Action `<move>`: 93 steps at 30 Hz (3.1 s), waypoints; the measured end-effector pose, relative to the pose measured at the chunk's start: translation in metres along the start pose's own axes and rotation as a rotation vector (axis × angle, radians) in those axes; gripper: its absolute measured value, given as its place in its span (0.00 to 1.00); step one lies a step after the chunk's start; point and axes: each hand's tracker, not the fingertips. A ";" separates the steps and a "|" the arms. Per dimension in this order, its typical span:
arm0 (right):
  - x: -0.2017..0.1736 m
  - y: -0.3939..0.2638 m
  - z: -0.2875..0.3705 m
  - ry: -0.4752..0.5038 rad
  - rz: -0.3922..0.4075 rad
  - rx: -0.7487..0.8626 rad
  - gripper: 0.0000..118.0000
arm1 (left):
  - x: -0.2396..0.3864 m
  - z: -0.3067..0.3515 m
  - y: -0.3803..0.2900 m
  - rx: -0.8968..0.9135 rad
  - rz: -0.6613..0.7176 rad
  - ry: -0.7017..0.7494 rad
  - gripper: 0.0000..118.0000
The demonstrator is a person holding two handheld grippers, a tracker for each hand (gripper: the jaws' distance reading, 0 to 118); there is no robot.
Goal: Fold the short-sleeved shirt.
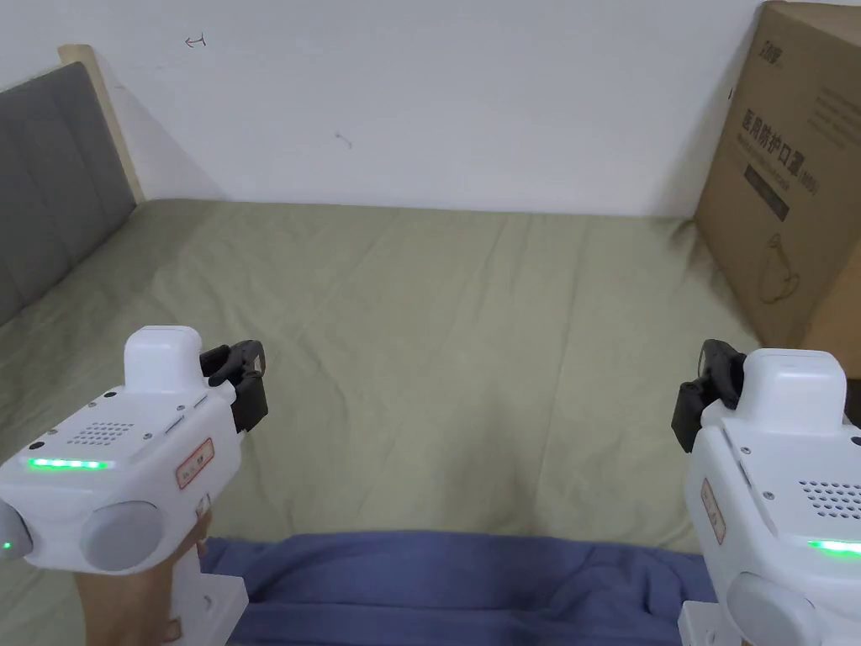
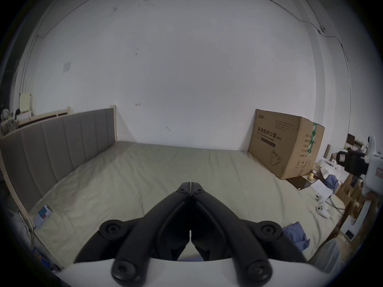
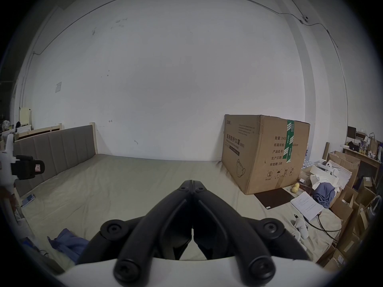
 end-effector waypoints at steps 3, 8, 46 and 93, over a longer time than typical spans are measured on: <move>0.000 0.000 -0.001 0.005 0.003 -0.003 0.00 | -0.026 -0.010 0.001 -0.111 0.166 -0.119 0.00; -0.002 -0.001 -0.004 0.006 0.009 -0.015 0.00 | -0.084 -0.024 -0.019 -0.296 0.457 -0.299 0.00; -0.018 -0.025 -0.039 0.010 0.049 -0.141 0.00 | -0.185 -0.045 -0.122 -0.658 0.357 -0.061 0.09; 0.039 -0.020 0.001 -0.016 -0.008 -0.089 0.00 | 0.045 -0.083 -0.108 -0.643 0.165 -0.055 0.75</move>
